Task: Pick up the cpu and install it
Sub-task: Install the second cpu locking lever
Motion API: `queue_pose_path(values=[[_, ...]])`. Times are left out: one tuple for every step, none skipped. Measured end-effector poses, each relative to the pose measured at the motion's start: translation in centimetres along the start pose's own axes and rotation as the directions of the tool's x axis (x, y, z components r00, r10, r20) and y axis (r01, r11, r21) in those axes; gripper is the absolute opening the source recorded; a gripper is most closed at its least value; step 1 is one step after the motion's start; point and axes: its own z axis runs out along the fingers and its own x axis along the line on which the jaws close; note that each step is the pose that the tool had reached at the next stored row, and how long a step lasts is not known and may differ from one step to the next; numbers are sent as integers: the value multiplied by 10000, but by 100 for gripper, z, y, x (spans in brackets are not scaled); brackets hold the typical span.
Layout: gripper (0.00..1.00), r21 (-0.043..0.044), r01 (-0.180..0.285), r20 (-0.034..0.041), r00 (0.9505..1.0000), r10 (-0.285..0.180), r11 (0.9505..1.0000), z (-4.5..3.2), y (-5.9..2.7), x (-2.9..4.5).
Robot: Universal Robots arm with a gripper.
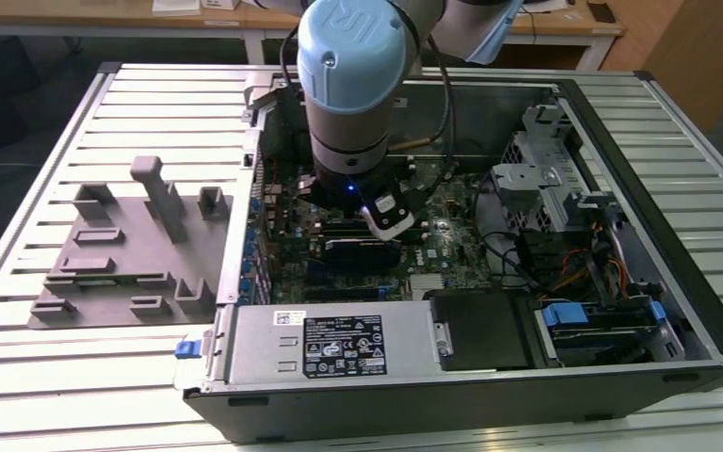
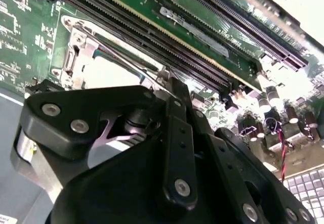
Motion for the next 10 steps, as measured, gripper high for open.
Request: queue_pose_path(values=[[11, -2, -1, 0, 10000, 1, 10000, -1, 0, 0], [11, 0, -1, -1, 10000, 1, 10000, -7, 1, 1], [11, 0, -2, -1, 10000, 2, 10000, -21, 6, 0], [11, 0, -1, -1, 10000, 1, 10000, -42, 12, 0], [11, 0, -2, 0, 10000, 2, 10000, -65, 20, -1], [11, 0, -2, 0, 10000, 2, 10000, -91, 28, -2], [11, 1, -2, -1, 10000, 2, 10000, -117, 36, -3], [11, 0, -2, 0, 10000, 2, 10000, -144, 45, -4], [11, 0, -2, 0, 10000, 2, 10000, -169, 53, -5], [11, 1, -2, -1, 10000, 2, 10000, -199, 62, -6]])
